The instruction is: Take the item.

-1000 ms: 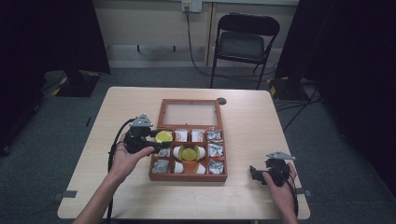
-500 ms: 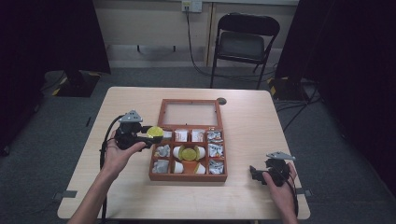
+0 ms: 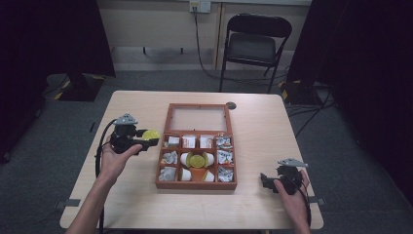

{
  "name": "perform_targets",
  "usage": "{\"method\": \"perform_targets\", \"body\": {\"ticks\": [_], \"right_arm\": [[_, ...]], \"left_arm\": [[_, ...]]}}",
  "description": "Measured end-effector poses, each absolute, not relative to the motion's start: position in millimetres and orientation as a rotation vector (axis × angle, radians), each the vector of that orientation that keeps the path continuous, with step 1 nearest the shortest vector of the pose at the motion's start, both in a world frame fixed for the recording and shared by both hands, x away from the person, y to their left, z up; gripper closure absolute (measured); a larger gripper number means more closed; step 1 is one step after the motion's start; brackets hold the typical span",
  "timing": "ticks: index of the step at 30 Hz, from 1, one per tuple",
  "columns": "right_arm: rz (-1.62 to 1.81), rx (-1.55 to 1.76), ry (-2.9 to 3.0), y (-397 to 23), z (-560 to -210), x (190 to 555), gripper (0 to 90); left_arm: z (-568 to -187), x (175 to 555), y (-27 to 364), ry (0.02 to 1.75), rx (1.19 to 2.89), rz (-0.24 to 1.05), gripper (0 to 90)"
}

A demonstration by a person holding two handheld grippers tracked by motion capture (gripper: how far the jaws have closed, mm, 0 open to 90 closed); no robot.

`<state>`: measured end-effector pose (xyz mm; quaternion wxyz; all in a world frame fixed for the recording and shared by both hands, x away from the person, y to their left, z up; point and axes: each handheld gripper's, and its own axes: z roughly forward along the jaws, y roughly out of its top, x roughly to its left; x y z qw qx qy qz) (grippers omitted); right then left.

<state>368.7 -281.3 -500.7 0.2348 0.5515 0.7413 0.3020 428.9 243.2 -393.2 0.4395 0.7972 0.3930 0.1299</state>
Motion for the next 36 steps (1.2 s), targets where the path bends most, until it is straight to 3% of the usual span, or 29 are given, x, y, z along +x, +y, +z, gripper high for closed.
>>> {"method": "perform_targets", "body": {"ticks": [16, 36], "right_arm": [[0.831, 1.514, 2.035, -281, -501, 369, 0.0], [0.831, 1.514, 2.035, -281, -501, 369, 0.0]], "left_arm": [[-407, 436, 257, 1.047, 1.973, 0.336, 39.1], [-445, 448, 254, 1.103, 2.088, 0.301, 39.1]]}}
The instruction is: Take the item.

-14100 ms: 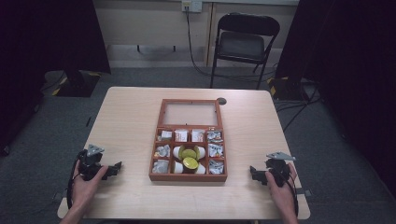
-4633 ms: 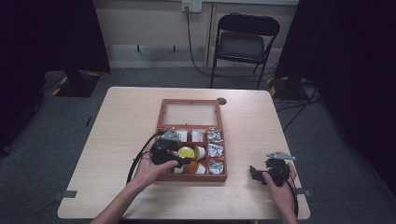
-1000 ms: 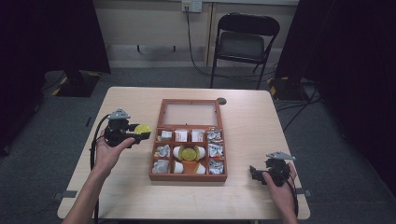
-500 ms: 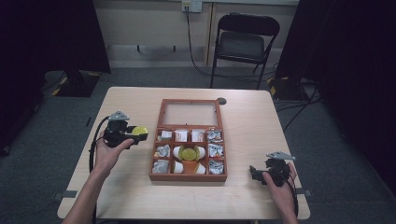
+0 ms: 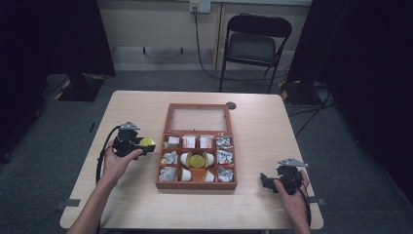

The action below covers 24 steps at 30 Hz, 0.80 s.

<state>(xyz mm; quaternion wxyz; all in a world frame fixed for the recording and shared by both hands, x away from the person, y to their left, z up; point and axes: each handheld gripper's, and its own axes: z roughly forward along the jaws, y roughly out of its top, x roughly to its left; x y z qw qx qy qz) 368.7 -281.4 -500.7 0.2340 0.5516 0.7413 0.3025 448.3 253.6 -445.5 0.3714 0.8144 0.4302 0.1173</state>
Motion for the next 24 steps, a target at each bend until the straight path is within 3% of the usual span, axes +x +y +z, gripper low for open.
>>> {"method": "perform_targets", "body": {"ticks": [24], "right_arm": [[0.831, 1.515, 2.035, -281, -501, 369, 0.0]], "left_arm": [[-474, 455, 251, 1.152, 2.124, 0.236, 38.7]]}}
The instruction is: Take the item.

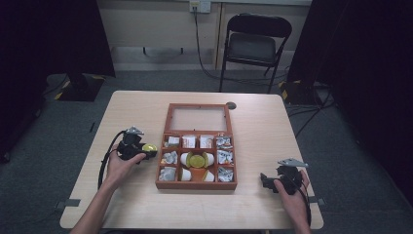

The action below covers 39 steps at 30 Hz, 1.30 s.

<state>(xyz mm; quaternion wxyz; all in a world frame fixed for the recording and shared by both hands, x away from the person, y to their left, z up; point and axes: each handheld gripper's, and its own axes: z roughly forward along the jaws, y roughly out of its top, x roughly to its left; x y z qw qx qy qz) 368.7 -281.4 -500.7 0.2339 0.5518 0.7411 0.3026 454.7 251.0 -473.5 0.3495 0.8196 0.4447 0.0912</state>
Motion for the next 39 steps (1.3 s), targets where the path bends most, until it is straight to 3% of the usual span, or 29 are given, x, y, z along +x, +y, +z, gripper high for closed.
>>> {"method": "perform_targets", "body": {"ticks": [12, 39], "right_arm": [[0.831, 1.515, 2.035, -281, -501, 369, 0.0], [0.828, 1.518, 2.034, -281, -501, 369, 0.0]], "left_arm": [[-473, 456, 259, 1.211, 2.058, 0.232, 22.4], [-425, 415, 281, 1.152, 2.009, 0.367, 17.7]]}}
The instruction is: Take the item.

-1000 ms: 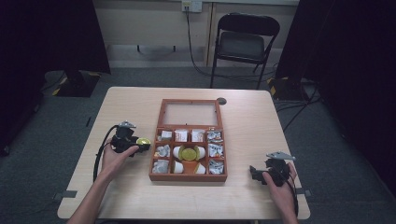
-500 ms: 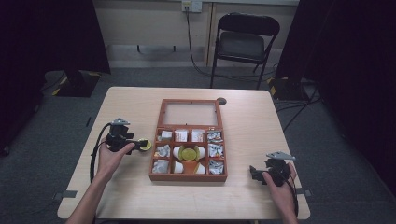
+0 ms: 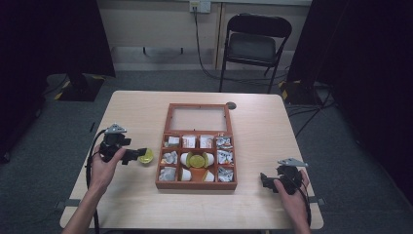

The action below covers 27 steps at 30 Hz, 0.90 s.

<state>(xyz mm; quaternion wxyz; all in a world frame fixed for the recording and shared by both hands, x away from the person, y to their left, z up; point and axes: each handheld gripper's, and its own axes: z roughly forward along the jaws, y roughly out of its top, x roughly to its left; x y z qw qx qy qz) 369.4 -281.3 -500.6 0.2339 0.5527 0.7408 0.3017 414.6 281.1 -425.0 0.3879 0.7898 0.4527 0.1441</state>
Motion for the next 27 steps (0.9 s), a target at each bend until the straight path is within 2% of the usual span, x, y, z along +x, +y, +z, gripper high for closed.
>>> {"method": "perform_targets", "body": {"ticks": [3, 20, 24, 27], "right_arm": [[0.828, 1.518, 2.034, -281, -501, 369, 0.0], [0.828, 1.519, 2.032, -281, -501, 369, 0.0], [0.828, 1.519, 2.033, -281, -501, 369, 0.0], [0.828, 1.519, 2.032, -281, -501, 369, 0.0]], "left_arm": [[-426, 410, 290, 1.138, 1.990, 0.361, 17.6], [-443, 397, 340, 1.304, 1.964, 0.424, 17.1], [-451, 396, 353, 1.345, 1.910, 0.375, 17.1], [-455, 394, 357, 1.360, 1.923, 0.414, 16.8]]}}
